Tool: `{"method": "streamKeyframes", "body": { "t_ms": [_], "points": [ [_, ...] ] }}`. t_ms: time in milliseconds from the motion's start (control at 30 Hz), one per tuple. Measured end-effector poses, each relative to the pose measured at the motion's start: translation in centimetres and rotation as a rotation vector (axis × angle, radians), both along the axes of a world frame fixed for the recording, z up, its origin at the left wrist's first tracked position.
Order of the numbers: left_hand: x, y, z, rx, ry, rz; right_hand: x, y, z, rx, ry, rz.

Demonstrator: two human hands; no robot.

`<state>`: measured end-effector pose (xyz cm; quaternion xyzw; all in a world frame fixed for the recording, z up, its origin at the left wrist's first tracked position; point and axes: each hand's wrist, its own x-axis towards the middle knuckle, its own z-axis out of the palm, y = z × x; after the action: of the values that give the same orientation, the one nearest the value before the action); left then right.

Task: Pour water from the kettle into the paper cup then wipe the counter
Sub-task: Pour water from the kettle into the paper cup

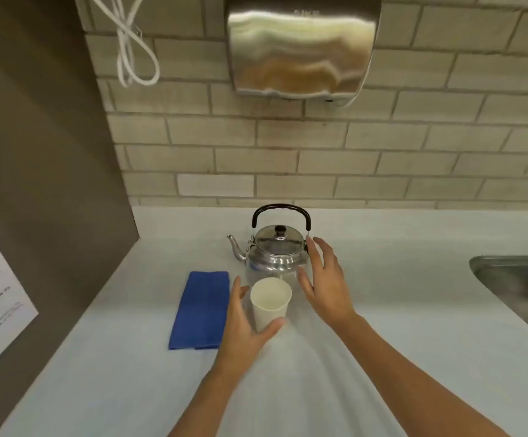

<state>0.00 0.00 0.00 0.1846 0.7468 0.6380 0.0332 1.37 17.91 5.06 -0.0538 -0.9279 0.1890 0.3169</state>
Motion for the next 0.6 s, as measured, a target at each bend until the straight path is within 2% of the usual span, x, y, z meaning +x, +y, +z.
{"method": "streamKeyframes", "body": {
  "t_ms": [133, 300, 400, 500, 600],
  "points": [
    [0.2, 0.8, -0.6, -0.055, -0.068, -0.035, -3.5, 1.0, 1.6, -0.011, -0.054, 0.010],
    [-0.1, 1.7, -1.1, -0.091, -0.029, -0.021, -9.1, 1.6, 5.1, 0.133, -0.037, 0.006],
    [-0.2, 2.0, -1.5, -0.124, -0.029, -0.004, -11.8, 2.2, 6.6, 0.171, -0.151, 0.038],
    [-0.3, 2.1, -1.9, -0.136, -0.035, 0.014, -13.4, 3.0, 7.4, 0.082, -0.304, 0.150],
    [-0.4, 2.1, -2.0, -0.142, -0.041, 0.030, -14.1, 3.6, 7.9, 0.014, -0.269, 0.232]
  ]
}}
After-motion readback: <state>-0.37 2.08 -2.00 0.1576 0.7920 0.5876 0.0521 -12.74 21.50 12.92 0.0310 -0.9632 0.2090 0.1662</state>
